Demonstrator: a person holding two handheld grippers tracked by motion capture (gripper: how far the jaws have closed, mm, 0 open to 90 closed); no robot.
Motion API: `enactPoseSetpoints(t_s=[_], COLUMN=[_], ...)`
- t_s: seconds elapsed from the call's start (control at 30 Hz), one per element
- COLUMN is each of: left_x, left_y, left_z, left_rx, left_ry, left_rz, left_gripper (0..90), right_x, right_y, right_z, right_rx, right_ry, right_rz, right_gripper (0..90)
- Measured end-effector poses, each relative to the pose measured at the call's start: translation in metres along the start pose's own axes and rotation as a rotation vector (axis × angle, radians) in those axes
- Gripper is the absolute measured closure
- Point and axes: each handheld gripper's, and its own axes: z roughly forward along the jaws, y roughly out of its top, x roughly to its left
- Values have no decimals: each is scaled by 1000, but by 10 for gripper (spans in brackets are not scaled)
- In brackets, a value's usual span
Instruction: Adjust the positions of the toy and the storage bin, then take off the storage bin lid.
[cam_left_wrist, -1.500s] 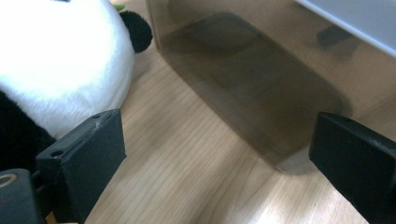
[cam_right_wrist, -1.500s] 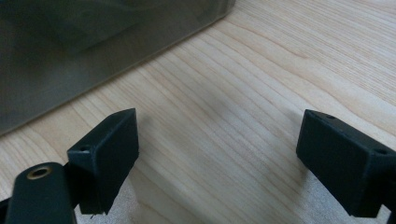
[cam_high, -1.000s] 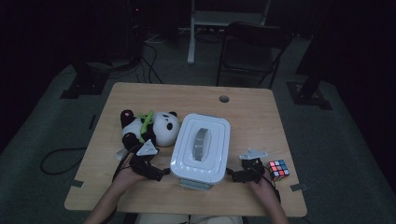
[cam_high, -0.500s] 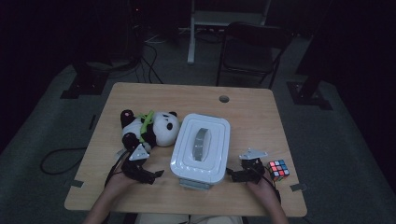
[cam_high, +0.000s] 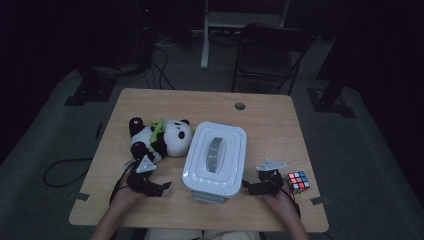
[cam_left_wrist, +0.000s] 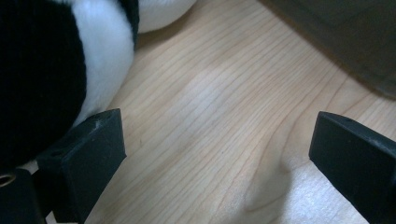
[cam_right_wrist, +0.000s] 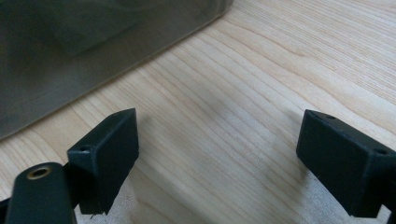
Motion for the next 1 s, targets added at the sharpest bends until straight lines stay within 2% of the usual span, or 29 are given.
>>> enactPoseSetpoints(t_s=[0.27,0.43,0.73,0.87,1.0], left_x=[0,-2,-5,-5,-5], left_y=[-4,-4,-3,-3,-3], left_z=[4,5,6,7,7], left_rx=[32,38,38,37,37], left_ry=[4,26,53,54,54], left_rz=[-13,12,-14,-15,-15], left_gripper=[43,43,42,42,42], right_x=[0,0,0,-1,-8], right_y=[0,-1,0,3,10], right_z=[0,-1,-4,-8,-20], right_rx=[0,0,23,42,22], right_ry=[-2,-1,-5,-3,-21], right_rz=[3,3,12,48,91], right_gripper=[126,126,126,126,126])
